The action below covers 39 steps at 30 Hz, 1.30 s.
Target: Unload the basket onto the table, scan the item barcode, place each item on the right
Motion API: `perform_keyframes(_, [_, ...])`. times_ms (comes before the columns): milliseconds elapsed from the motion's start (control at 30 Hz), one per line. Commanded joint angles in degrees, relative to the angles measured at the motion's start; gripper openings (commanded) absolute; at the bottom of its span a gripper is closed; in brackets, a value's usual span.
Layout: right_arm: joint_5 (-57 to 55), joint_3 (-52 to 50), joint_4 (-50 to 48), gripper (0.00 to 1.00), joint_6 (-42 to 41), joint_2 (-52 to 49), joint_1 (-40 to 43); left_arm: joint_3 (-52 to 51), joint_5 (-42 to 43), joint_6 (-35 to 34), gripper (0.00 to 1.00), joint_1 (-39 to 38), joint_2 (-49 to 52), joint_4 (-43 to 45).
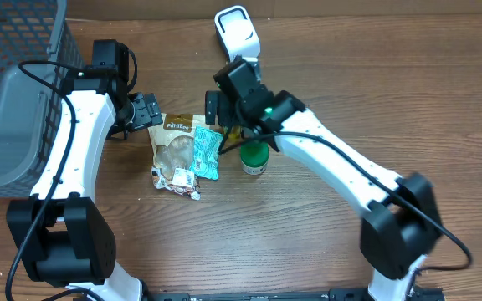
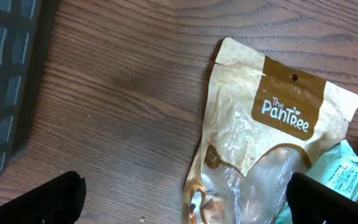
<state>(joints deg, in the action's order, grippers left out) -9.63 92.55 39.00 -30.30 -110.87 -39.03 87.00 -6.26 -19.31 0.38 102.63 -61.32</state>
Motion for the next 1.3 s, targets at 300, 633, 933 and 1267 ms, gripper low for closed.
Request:
perform_keyframes(300, [-1.5, 1.3, -1.3, 1.00, 0.4, -5.0, 0.5, 0.9, -0.3, 0.0, 1.00, 0.0, -1.1, 0.1])
perform_keyframes(633, [-1.2, 1.3, -1.5, 0.84, 0.4, -5.0, 0.5, 0.9, -0.3, 0.0, 1.00, 0.0, -1.1, 0.0])
perform_keyframes(933, [-1.3, 1.3, -2.3, 0.67, 1.4, -5.0, 0.5, 0.9, -0.3, 0.0, 1.00, 0.0, -1.1, 0.1])
perform_keyframes(1267, [-0.7, 1.3, -3.4, 0.65, 2.3, -5.0, 0.5, 0.9, -0.3, 0.0, 1.00, 0.0, -1.1, 0.1])
